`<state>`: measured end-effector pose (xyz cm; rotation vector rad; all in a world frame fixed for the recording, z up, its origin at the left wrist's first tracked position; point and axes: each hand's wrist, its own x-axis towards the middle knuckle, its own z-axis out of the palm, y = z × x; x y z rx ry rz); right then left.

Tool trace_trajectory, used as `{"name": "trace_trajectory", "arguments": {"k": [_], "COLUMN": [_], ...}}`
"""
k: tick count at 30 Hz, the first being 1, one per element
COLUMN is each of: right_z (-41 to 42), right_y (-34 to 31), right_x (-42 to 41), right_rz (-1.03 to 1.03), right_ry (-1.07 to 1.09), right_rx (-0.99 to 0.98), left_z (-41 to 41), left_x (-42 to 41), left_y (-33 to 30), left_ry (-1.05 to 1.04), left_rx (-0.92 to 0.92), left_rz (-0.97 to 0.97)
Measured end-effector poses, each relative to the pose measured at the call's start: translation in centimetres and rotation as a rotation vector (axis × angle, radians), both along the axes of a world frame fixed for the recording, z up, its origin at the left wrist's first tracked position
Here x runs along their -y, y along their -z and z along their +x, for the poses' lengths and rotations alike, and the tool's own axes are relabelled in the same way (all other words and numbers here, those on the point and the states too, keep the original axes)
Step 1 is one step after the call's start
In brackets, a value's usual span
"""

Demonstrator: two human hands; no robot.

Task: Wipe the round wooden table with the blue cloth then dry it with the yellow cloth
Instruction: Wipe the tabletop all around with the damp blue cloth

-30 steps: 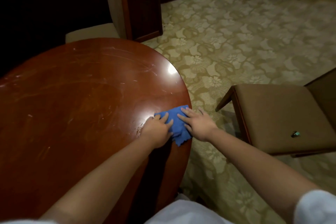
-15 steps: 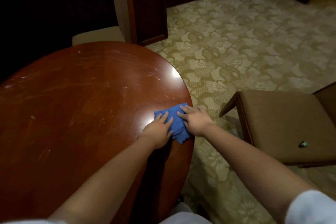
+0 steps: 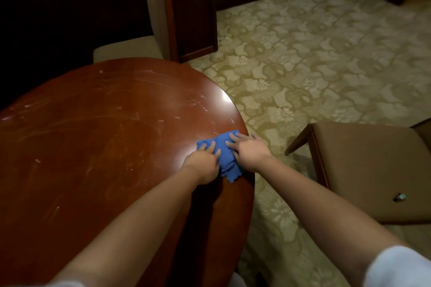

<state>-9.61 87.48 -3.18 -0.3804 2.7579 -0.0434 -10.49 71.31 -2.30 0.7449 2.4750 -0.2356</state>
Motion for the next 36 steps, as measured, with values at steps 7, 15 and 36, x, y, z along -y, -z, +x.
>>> {"name": "trace_trajectory", "arguments": {"k": [7, 15, 36], "right_z": [2.0, -3.5, -7.4], "right_y": [-0.8, 0.9, -0.3], "right_x": [1.2, 1.1, 1.3], "right_rz": [0.050, 0.038, 0.193], "right_ry": [-0.042, -0.003, 0.040], "right_rx": [-0.034, 0.051, -0.042], "left_z": [1.2, -3.8, -5.9], "left_x": [2.0, 0.7, -0.5], "left_y": [-0.5, -0.6, -0.9], "left_ry": [0.090, -0.062, -0.088], "left_rx": [0.092, 0.043, 0.074], "left_rz": [0.015, 0.007, 0.024]}}
